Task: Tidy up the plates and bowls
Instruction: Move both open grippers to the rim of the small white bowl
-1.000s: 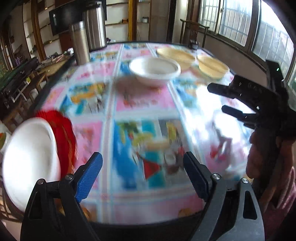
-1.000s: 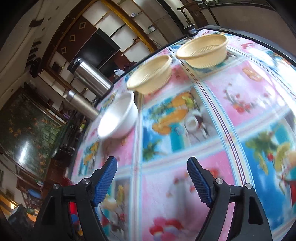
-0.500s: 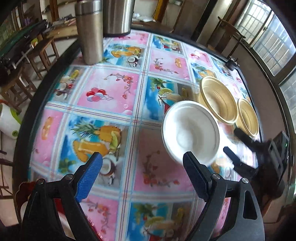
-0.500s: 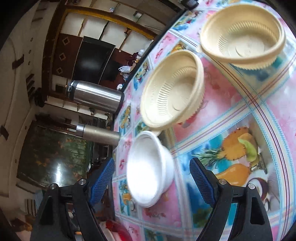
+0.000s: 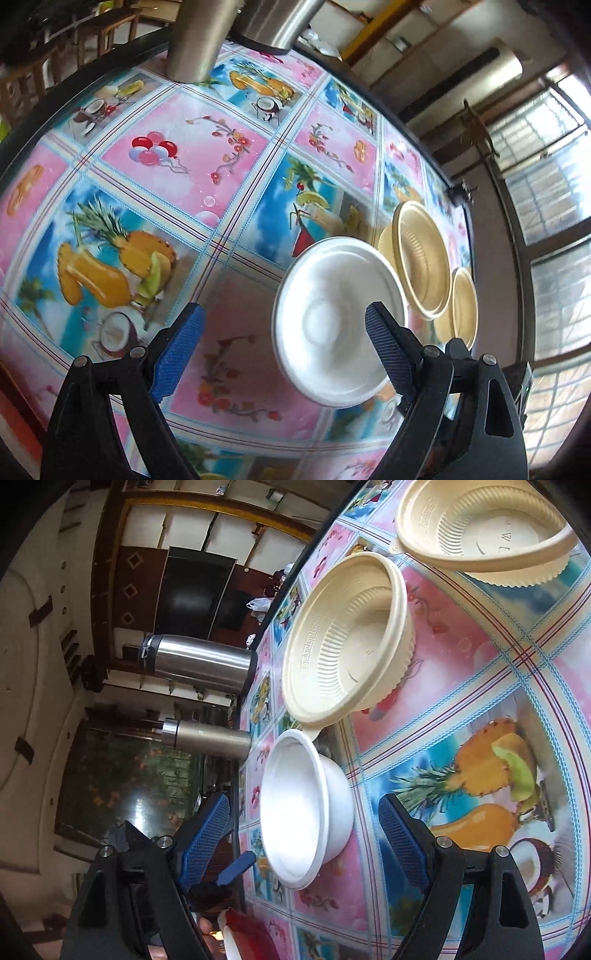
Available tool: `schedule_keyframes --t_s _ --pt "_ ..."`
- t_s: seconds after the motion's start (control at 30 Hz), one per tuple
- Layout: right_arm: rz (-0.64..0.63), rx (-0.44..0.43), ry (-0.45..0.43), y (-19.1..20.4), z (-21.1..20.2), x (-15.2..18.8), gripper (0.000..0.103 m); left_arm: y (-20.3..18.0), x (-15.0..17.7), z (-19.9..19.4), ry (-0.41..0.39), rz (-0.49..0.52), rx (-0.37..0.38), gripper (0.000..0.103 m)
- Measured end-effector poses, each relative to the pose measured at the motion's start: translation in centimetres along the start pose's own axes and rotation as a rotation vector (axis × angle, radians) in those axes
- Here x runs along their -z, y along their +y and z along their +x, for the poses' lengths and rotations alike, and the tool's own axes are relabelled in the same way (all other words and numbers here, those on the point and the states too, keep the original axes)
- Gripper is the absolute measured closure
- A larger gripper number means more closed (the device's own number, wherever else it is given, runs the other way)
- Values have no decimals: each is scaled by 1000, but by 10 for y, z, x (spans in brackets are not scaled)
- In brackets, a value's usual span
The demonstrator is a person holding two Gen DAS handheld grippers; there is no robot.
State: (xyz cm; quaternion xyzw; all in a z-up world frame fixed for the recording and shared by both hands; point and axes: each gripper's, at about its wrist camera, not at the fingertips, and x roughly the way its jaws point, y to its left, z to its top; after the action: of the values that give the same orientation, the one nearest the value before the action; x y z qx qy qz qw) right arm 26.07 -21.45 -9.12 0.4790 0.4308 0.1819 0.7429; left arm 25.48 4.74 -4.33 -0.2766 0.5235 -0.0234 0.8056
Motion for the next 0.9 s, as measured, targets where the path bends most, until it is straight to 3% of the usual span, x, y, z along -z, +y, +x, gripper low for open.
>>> schedule_keyframes --t_s 0.13,0.2,0.37,0.43,0.53,0.67,0.9 --pt "32 -35 -10 -6 -5 -4 18 2 9 -4 -109 -60 30 14" --pt "43 -43 -5 -6 -4 -4 18 3 10 1 -124 -62 17 14" --pt "21 -60 3 3 1 1 18 9 9 15 -86 -72 85 14" --pt "-3 -53 -10 6 0 2 18 8 8 16 -71 -29 106 14" --pt "-34 -31 -24 8 3 4 20 13 9 22 -79 8 57 15" --pt "-51 20 -34 6 9 7 22 20 11 19 -50 -15 165 15" --pt "-97 64 -74 12 10 16 23 16 13 12 -100 19 185 19"
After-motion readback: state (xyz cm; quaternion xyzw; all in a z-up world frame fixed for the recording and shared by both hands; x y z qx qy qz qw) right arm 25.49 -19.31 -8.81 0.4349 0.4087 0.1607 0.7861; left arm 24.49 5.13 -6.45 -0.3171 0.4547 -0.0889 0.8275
